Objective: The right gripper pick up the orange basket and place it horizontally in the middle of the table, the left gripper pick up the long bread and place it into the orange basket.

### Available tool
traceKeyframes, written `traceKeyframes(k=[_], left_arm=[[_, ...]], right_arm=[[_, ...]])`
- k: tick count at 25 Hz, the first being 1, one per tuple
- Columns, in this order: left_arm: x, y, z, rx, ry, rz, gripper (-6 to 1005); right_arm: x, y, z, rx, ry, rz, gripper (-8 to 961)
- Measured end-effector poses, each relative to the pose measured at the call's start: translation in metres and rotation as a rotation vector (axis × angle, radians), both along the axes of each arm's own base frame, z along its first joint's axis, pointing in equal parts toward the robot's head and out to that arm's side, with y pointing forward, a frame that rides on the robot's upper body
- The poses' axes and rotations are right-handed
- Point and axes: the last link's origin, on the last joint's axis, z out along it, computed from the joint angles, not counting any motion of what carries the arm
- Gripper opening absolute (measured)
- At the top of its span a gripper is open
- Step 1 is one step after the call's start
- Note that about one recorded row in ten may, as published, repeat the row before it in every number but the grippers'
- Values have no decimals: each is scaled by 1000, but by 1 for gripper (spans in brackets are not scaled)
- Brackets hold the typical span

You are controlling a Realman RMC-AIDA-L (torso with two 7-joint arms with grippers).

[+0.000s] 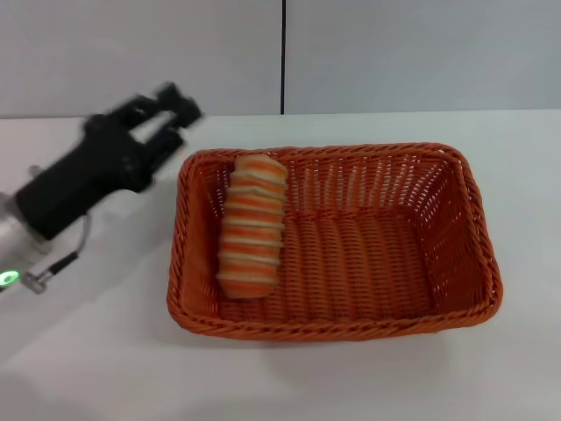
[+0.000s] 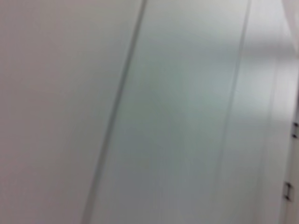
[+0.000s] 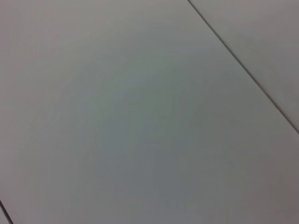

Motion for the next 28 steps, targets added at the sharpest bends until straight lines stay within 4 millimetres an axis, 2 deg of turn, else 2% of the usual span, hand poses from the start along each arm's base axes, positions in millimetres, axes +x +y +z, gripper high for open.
traceKeyframes(k=[7, 9, 12, 14, 16, 19, 28], left_arm=[[-34, -22, 30, 347, -88, 190, 525], [-48, -36, 39, 540, -106, 303, 566], [-53, -43, 42, 640, -89, 346, 629], [-54, -50, 44, 761, -2, 362, 670], [-54, -50, 43, 784, 24, 364, 712], [-53, -52, 41, 866, 114, 371, 862], [-53, -49, 40, 869, 126, 378, 862]], right_arm=[[-1, 1, -4, 0, 15, 9, 526], [-3, 1, -5, 8, 26, 18, 526], [-6, 3, -6, 28, 46, 34, 527], [-10, 8, -9, 27, 48, 53, 527], [-11, 9, -9, 27, 48, 58, 527], [-13, 10, -11, 27, 51, 68, 527], [-16, 11, -13, 29, 53, 81, 526]])
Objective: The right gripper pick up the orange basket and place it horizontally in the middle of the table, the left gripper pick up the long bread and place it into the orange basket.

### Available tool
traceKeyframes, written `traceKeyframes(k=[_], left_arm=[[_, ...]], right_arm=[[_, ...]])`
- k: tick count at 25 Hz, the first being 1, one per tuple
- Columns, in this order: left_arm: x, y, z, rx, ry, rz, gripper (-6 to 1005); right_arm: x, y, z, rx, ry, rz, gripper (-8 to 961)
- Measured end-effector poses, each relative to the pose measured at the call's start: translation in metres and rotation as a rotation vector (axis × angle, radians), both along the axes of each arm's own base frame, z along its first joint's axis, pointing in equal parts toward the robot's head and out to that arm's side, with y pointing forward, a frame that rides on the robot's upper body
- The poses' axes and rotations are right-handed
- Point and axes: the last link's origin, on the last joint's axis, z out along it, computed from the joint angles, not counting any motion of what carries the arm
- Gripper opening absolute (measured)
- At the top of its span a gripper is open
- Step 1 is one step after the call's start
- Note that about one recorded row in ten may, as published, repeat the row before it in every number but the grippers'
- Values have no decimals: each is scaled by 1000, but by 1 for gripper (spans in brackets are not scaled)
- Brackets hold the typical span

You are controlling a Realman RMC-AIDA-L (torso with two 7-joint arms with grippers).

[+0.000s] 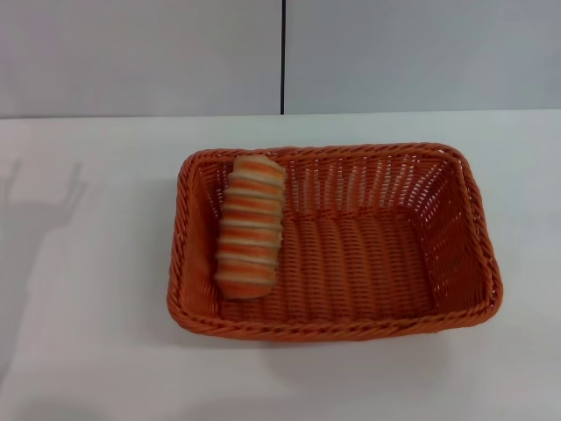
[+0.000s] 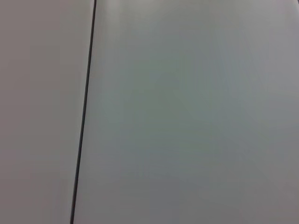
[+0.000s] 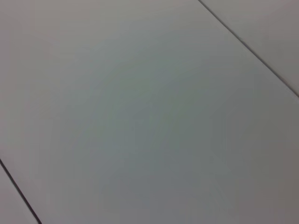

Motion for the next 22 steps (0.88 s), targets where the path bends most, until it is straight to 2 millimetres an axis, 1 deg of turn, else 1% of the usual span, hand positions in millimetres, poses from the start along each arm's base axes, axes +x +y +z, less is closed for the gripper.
traceKeyframes(k=[9, 15, 22], left_arm=[[-1, 0, 1, 4, -6, 5, 862], [-1, -3, 0, 4, -17, 5, 862], [-3, -5, -1, -5, -18, 11, 862]], right_arm=[[0, 0, -1, 1, 1, 2, 526], [-2, 0, -5, -2, 9, 6, 527], [-2, -4, -7, 1, 12, 7, 526]])
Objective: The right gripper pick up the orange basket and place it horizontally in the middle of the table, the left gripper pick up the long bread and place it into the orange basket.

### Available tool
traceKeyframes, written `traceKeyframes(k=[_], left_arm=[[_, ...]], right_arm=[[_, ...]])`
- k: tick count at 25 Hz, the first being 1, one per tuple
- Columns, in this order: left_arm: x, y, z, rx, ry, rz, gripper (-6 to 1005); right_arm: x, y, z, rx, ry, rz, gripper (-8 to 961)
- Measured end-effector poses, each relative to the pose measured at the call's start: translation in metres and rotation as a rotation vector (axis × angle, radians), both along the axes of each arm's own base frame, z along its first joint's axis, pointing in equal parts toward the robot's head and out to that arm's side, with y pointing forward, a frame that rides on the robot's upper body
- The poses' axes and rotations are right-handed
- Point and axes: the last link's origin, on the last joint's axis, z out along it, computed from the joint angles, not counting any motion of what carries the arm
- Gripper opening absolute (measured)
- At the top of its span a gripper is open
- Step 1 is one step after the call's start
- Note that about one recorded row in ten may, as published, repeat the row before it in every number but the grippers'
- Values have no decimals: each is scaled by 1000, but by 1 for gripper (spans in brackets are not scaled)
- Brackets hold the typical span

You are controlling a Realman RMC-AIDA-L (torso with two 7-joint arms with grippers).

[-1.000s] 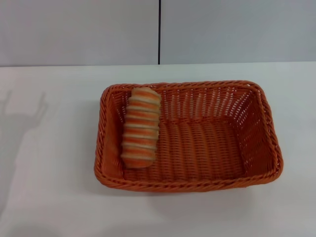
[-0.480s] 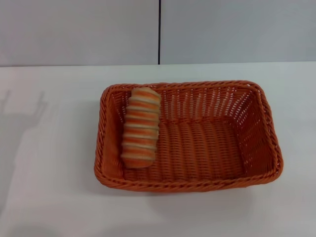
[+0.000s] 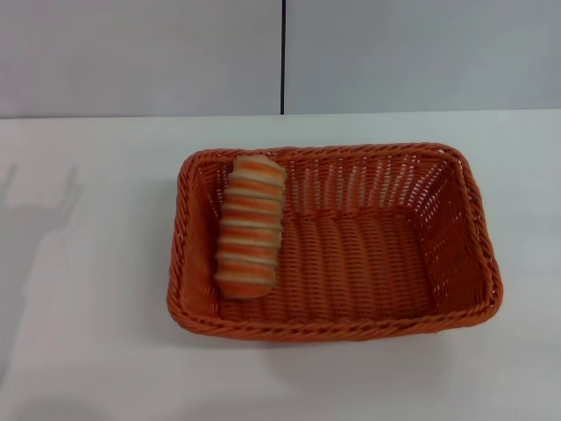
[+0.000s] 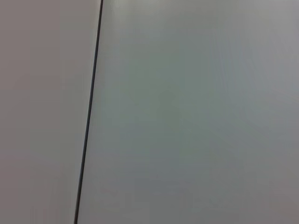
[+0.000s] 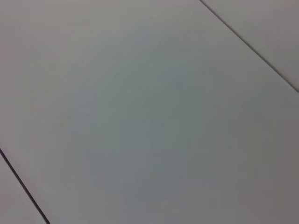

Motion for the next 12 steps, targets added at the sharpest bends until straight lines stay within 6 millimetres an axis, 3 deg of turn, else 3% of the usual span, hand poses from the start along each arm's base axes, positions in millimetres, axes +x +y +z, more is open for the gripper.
traceKeyframes(k=[12], left_arm=[[0, -1, -1, -6, -1, 1, 862]], right_arm=[[1, -3, -4, 0, 15, -6, 527]])
